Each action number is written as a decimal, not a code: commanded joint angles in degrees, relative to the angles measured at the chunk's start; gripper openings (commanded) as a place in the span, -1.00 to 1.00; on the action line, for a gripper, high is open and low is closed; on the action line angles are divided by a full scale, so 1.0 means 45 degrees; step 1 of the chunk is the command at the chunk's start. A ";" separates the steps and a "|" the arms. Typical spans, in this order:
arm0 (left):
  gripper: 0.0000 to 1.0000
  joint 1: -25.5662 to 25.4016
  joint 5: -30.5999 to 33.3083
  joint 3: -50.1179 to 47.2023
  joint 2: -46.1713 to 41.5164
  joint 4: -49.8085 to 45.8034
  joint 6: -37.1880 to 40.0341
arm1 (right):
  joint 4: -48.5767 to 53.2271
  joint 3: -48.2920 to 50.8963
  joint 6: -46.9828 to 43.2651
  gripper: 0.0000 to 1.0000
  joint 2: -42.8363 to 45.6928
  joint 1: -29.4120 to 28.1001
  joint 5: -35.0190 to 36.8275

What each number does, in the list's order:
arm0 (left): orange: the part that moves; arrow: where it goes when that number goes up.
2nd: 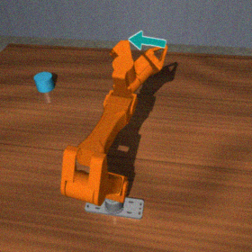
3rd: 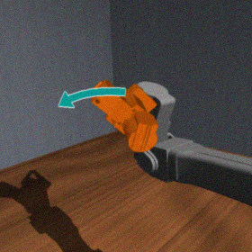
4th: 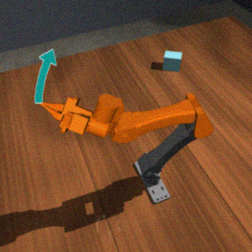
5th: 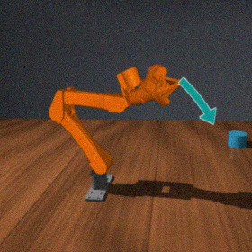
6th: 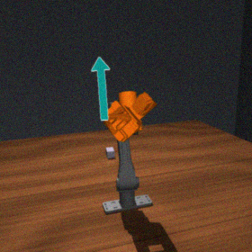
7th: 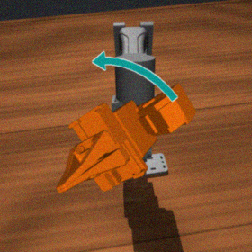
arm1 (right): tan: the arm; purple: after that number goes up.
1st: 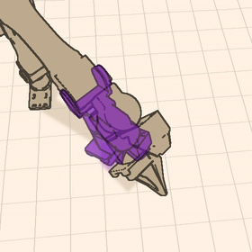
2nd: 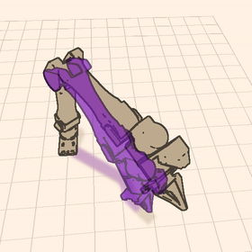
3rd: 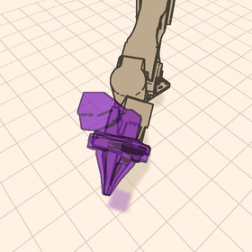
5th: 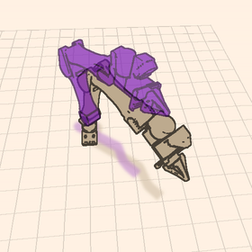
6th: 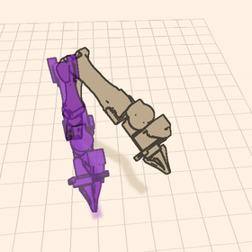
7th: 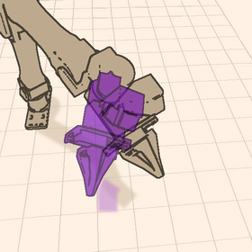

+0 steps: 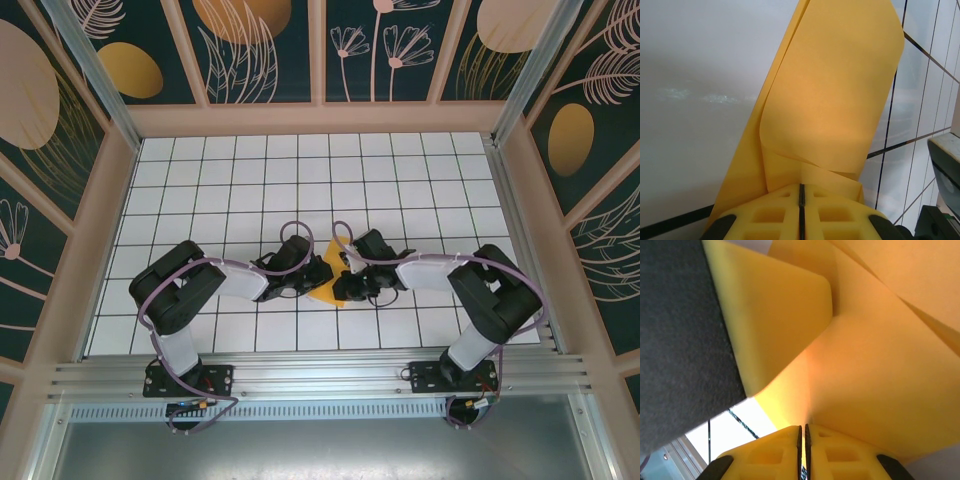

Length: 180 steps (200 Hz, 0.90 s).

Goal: Fold a paper plane with a square sheet of paper (pick it up from the middle)
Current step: Fold the triangle a second time at the center of the table.

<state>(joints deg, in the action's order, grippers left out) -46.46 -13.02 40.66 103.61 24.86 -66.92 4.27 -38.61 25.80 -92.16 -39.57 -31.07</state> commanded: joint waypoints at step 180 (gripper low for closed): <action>-0.82 -0.0033 0.0575 -0.0287 0.0393 -0.1656 0.0435 | 0.1347 0.0665 -0.0553 -0.68 0.0816 -0.0200 -0.0109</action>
<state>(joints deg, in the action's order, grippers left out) -46.46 -12.99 40.66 103.61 24.82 -66.48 6.55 -37.26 23.03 -90.21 -40.60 -29.89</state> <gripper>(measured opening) 0.094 0.158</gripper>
